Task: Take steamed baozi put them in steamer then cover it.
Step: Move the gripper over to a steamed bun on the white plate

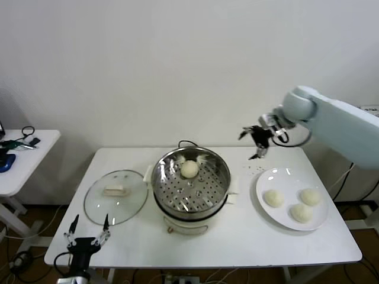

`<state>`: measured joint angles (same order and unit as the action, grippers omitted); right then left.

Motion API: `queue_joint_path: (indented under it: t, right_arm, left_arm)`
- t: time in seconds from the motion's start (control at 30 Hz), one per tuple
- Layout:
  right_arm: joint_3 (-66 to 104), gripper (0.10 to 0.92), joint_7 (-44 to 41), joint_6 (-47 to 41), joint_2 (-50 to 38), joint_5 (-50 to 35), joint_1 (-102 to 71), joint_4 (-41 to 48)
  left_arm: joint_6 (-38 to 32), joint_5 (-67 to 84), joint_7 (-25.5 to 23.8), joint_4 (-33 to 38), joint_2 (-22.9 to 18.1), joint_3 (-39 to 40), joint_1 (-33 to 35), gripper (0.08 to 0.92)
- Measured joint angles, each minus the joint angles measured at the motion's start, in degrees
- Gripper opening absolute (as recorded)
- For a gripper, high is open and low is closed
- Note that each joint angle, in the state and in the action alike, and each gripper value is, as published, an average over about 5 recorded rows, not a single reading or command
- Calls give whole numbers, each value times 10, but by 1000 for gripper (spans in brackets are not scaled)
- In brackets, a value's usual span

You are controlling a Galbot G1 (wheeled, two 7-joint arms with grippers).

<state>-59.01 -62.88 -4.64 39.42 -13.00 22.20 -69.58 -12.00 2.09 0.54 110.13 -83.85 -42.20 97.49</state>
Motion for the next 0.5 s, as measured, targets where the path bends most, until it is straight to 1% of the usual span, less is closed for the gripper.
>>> queue_joint_path:
  t: [0.23,0.5]
  right_arm:
    - [60,823,-10,-35,-34,16,-93,19]
    - [114,823,-19,-44,-36,59,-177,56]
  left_arm:
    - [1,-3,0,3,-1,0,3,823]
    - [1,-4,0,2,-1,-3,4,823]
